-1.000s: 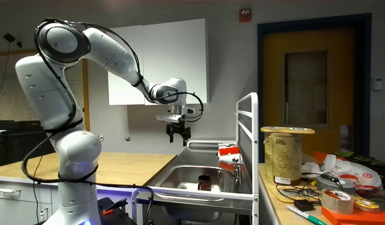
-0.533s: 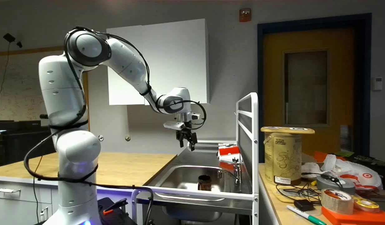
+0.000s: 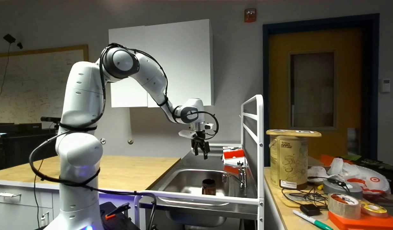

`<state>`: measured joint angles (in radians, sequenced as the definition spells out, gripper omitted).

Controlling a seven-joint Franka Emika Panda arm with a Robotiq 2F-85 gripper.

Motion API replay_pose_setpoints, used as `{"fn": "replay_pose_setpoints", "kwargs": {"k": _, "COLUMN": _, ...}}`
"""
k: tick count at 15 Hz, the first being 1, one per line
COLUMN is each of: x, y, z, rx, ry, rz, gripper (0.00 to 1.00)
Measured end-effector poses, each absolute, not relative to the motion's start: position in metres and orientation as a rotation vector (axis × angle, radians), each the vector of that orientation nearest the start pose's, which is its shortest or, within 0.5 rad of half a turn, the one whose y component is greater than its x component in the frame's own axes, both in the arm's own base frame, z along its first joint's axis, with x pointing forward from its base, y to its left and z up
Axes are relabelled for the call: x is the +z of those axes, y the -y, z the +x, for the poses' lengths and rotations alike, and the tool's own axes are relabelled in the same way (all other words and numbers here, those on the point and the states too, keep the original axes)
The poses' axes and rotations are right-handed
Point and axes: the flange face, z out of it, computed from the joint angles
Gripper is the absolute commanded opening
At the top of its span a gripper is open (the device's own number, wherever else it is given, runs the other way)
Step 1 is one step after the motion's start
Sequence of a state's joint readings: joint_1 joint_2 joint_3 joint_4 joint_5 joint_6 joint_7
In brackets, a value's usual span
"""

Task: Remove the cup from the sink and put it on the sink counter

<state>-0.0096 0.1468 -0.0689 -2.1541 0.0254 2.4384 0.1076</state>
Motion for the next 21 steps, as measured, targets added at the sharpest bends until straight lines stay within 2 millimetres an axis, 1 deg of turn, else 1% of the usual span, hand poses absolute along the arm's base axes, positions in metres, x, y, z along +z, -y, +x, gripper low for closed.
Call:
{"fn": "replay_pose_setpoints", "kwargs": {"k": 5, "x": 0.32, "y": 0.053, "z": 0.613, "rx": -0.178, "ry": -0.397, "rz": -3.077, "gripper": 1.0}}
{"fn": "replay_pose_setpoints", "kwargs": {"k": 8, "x": 0.298, "y": 0.062, "z": 0.633, "rx": -0.134, "ry": -0.434, "rz": -3.066, "gripper": 1.0}}
{"fn": "replay_pose_setpoints", "kwargs": {"k": 12, "x": 0.261, "y": 0.072, "z": 0.651, "rx": -0.044, "ry": -0.458, "rz": -3.069, "gripper": 1.0}}
{"fn": "replay_pose_setpoints", "kwargs": {"k": 17, "x": 0.215, "y": 0.073, "z": 0.669, "rx": 0.071, "ry": -0.453, "rz": -3.076, "gripper": 1.0}}
{"fn": "replay_pose_setpoints", "kwargs": {"k": 21, "x": 0.19, "y": 0.07, "z": 0.688, "rx": 0.13, "ry": -0.438, "rz": -3.078, "gripper": 1.0}}
